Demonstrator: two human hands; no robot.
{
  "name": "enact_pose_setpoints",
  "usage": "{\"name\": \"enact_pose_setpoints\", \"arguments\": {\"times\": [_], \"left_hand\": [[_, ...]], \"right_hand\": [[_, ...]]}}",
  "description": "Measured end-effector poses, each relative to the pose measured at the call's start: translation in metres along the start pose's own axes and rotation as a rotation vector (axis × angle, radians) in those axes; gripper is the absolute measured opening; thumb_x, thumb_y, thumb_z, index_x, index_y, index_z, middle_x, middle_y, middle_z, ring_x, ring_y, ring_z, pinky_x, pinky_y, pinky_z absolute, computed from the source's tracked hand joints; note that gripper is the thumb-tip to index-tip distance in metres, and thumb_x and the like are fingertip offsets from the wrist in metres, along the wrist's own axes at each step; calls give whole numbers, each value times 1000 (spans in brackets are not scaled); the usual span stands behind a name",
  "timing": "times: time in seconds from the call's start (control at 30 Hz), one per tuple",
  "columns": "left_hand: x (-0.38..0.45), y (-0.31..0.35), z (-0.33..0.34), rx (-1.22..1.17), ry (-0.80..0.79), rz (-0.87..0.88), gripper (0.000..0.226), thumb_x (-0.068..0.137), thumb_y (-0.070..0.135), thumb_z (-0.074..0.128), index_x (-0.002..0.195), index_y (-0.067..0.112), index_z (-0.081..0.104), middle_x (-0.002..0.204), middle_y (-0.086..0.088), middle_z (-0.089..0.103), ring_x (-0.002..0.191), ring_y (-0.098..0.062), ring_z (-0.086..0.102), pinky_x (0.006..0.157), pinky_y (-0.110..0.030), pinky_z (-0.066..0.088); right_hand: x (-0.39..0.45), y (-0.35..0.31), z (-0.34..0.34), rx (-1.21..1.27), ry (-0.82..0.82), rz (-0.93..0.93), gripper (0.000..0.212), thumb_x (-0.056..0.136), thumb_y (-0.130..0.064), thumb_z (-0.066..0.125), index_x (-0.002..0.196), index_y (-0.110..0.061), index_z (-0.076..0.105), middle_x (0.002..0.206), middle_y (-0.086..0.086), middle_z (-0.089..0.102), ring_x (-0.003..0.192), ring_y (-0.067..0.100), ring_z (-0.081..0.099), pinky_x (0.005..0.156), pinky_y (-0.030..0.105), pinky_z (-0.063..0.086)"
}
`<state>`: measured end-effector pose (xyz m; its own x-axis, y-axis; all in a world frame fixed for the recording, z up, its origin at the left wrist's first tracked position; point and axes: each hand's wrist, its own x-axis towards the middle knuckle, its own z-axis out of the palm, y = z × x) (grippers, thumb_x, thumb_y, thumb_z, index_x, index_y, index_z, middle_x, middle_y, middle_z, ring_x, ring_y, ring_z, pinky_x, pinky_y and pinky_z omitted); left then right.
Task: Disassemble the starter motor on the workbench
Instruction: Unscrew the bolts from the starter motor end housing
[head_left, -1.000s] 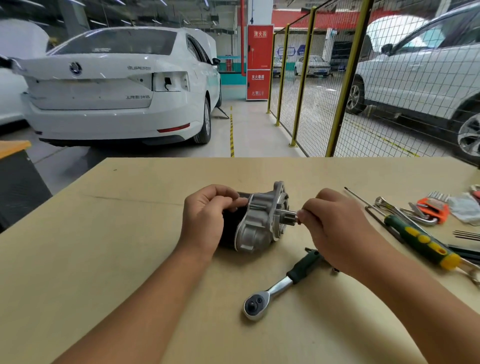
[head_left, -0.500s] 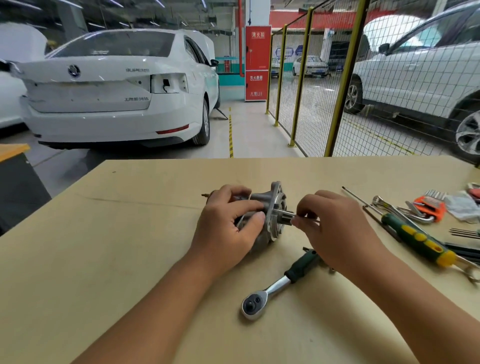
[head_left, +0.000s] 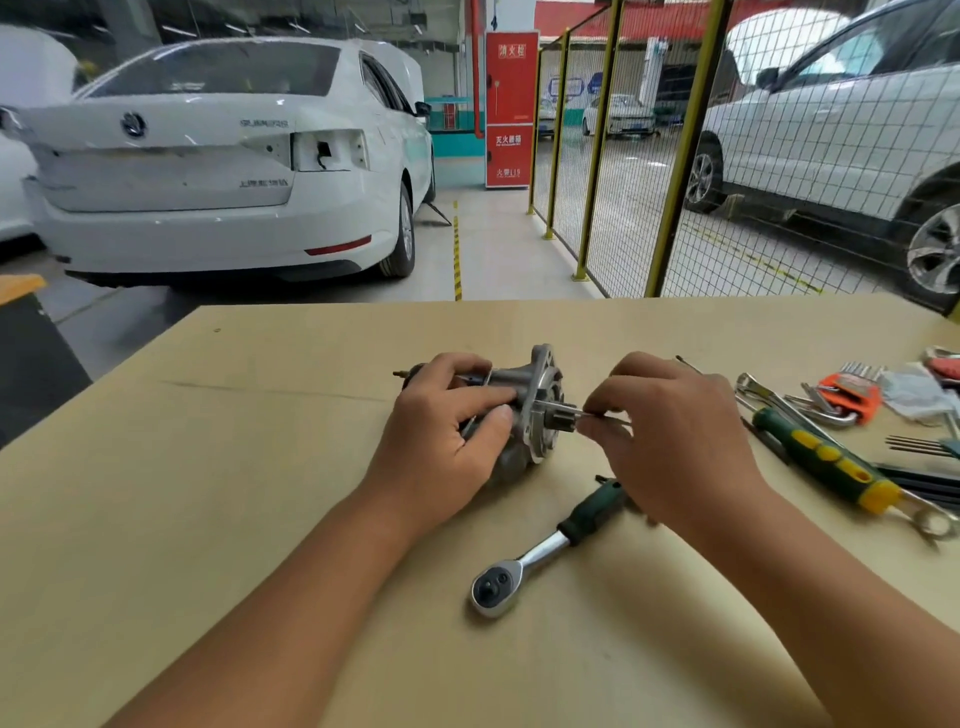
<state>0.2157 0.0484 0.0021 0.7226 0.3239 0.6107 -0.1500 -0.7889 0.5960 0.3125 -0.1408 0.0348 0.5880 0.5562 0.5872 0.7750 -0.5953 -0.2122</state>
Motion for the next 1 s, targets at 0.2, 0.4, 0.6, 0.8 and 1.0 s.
{"name": "enact_pose_setpoints", "arguments": {"times": [0.2, 0.4, 0.6, 0.8, 1.0], "left_hand": [[0, -1, 2, -16, 41, 19, 27, 88, 24, 66, 111, 18, 81, 118, 1, 65, 109, -14, 64, 97, -35, 54], [-2, 0, 2, 4, 27, 19, 29, 89, 26, 64, 112, 18, 80, 119, 3, 64, 111, -12, 62, 99, -30, 52], [-3, -1, 3, -1, 39, -3, 27, 89, 25, 65, 109, 18, 81, 118, 2, 64, 105, -15, 64, 95, -34, 54], [0, -1, 3, 11, 31, -9, 30, 90, 26, 64, 113, 17, 80, 121, 0, 65, 110, -13, 62, 99, -32, 52], [0, 3, 2, 23, -3, -21, 35, 89, 28, 62, 116, 15, 79, 130, -3, 67, 118, -14, 61, 105, -30, 48]], "right_hand": [[0, 3, 3, 186, -29, 8, 11, 91, -28, 73, 86, -19, 75, 77, -2, 60, 69, 19, 56, 63, 31, 44], [-3, 2, 10, 157, -110, 36, 23, 98, -28, 62, 87, -12, 74, 82, -1, 53, 74, 23, 54, 67, 37, 46], [-4, 0, 2, 96, -35, 24, 10, 89, -30, 74, 85, -21, 77, 82, -8, 59, 74, 22, 57, 74, 41, 50], [-1, 6, 5, 160, -71, 39, 11, 86, -35, 77, 85, -24, 74, 80, -10, 60, 72, 17, 56, 66, 32, 47], [-4, 9, 14, 217, -126, 43, 28, 97, -36, 57, 78, -19, 70, 82, -6, 48, 72, 16, 52, 65, 30, 34]]}}
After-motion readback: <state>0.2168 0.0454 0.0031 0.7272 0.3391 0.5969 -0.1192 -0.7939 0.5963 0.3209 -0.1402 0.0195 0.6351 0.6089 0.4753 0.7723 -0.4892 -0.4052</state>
